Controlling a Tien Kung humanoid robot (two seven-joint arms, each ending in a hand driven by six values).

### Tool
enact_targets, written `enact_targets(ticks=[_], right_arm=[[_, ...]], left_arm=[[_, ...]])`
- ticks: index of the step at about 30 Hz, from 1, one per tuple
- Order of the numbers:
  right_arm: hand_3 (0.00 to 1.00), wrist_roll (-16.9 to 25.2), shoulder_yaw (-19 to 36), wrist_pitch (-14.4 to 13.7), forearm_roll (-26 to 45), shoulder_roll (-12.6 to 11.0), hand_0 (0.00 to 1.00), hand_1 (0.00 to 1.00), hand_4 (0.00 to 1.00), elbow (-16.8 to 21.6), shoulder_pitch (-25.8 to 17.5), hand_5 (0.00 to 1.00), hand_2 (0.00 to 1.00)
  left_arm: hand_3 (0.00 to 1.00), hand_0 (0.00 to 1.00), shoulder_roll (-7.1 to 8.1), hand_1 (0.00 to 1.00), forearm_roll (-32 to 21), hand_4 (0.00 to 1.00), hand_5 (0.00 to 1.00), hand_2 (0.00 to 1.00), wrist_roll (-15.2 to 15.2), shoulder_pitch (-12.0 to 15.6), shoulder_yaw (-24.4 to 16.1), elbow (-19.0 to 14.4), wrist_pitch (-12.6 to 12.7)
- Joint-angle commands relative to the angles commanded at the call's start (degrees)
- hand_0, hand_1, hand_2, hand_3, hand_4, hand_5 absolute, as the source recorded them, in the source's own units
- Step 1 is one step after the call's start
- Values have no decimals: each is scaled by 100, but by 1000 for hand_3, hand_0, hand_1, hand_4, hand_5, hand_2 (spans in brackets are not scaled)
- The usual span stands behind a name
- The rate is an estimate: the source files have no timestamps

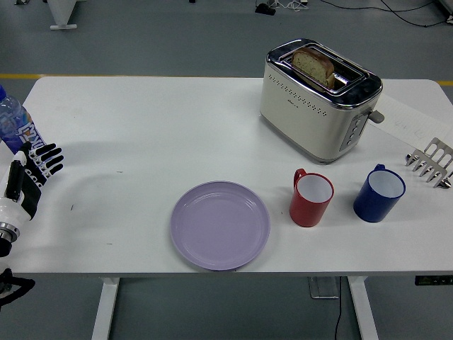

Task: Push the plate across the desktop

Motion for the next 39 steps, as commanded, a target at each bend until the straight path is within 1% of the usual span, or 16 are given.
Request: enact_targets(ticks=[13, 26, 39], right_arm=[[620, -26, 25, -17, -52, 5, 567, 474, 398, 9, 8, 576, 615], [620, -46, 46, -40, -77, 11, 567, 475, 398, 22, -11, 578, 615], [621, -57, 101, -72, -130, -6, 568, 474, 398, 26, -42, 579, 615]], left_arm=[[653, 800, -23, 769, 25, 577, 998, 741, 13, -3, -19, 22, -18], [654, 800, -11, 770, 16, 577, 998, 742, -12, 35, -39, 8, -12], [654, 800, -2, 770, -1, 578, 998, 742, -19, 43, 47, 4, -18]])
